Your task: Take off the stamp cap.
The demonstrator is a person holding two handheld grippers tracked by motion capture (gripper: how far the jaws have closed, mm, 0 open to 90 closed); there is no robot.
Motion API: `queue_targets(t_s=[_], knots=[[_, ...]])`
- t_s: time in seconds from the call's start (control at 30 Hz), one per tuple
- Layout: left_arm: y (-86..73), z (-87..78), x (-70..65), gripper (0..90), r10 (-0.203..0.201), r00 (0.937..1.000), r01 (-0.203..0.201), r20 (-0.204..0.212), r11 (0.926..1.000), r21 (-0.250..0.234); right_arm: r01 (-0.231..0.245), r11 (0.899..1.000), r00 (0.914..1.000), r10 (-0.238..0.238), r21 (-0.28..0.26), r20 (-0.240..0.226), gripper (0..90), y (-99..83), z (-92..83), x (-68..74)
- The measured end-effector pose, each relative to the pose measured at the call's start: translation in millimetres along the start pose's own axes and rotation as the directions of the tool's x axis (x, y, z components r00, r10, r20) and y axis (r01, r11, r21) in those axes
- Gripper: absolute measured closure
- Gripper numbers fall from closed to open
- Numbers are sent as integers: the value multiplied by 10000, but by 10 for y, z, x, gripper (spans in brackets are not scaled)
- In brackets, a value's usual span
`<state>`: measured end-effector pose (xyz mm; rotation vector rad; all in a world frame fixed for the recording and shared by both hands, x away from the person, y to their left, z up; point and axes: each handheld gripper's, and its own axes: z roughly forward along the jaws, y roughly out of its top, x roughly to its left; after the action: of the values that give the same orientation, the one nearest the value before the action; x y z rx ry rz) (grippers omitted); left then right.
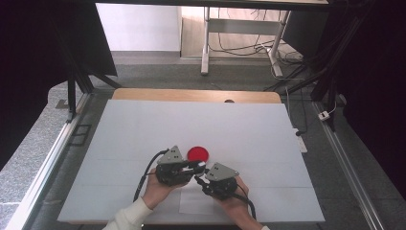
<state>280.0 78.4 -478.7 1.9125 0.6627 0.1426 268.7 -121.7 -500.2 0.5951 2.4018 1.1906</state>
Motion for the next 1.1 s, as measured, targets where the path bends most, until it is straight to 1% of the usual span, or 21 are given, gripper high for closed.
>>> queue_targets(t_s=[0.17, 0.27, 0.33, 0.37, 0.4, 0.43, 0.53, 0.57, 0.7, 0.77, 0.83, 0.97, 1.07, 1.1], knots=[[0, 17, 0, 704, 3, 10000, -3, 79, 10000, 68, 44, 9999, 10000, -44, 98, 28, 619, 2, 2, -1], [-2, 31, -6, 698, 26, 10000, -27, 63, 9999, 135, 16, 9999, 10000, -15, 105, -36, 620, 0, 8, -1], [-3, 35, -10, 708, 66, 10000, -66, 9, 9999, 153, -23, 9999, 10000, 24, 142, -73, 619, -1, 11, -3], [-4, 34, -16, 708, 140, 9999, -139, -92, 9998, 141, -23, 9999, 10000, 24, 142, -73, 619, -1, 11, -3], [-4, 27, -20, 739, 236, 9995, -232, -221, 9996, 153, -49, 9998, 10000, 50, 170, -62, 619, -4, 13, -8], [-5, 20, -19, 739, 290, 9990, -285, -341, 9995, 143, -49, 9998, 10000, 50, 170, -62, 619, -4, 13, -8], [-6, 3, 14, 756, 129, 9997, -127, -219, 9999, 95, -67, 9999, 9999, 67, 76, -83, 618, -6, 8, -13], [-6, 0, 15, 757, 134, 9997, -133, -212, 9999, 85, -60, 10000, 9999, 61, 29, -88, 618, -10, 7, -15], [-4, -5, -7, 757, 205, 9992, -205, -347, 9998, -5, -95, 9999, 9999, 95, -62, -105, 617, -18, 1, -23], [-4, -11, -8, 757, 156, 9991, -159, -386, 9998, -79, -166, 9996, 9998, 165, -211, -70, 617, -20, -2, -22], [-4, -15, -11, 758, 78, 9991, -85, -417, 9998, -181, -188, 9996, 9998, 187, -210, -55, 618, -18, -7, -24], [-7, -20, -18, 758, 22, 9988, -39, -493, 9994, -353, -256, 9994, 9995, 260, -240, 154, 620, -16, -19, -25], [-15, -21, -22, 758, -110, 9984, 82, -553, 9987, -509, -273, 9993, 9993, 279, -263, 239, 622, -15, -20, -25], [-18, -21, -24, 758, -128, 9982, 94, -580, 9983, -580, -406, 9987, 9989, 413, -316, 218, 626, -17, -19, -31]])
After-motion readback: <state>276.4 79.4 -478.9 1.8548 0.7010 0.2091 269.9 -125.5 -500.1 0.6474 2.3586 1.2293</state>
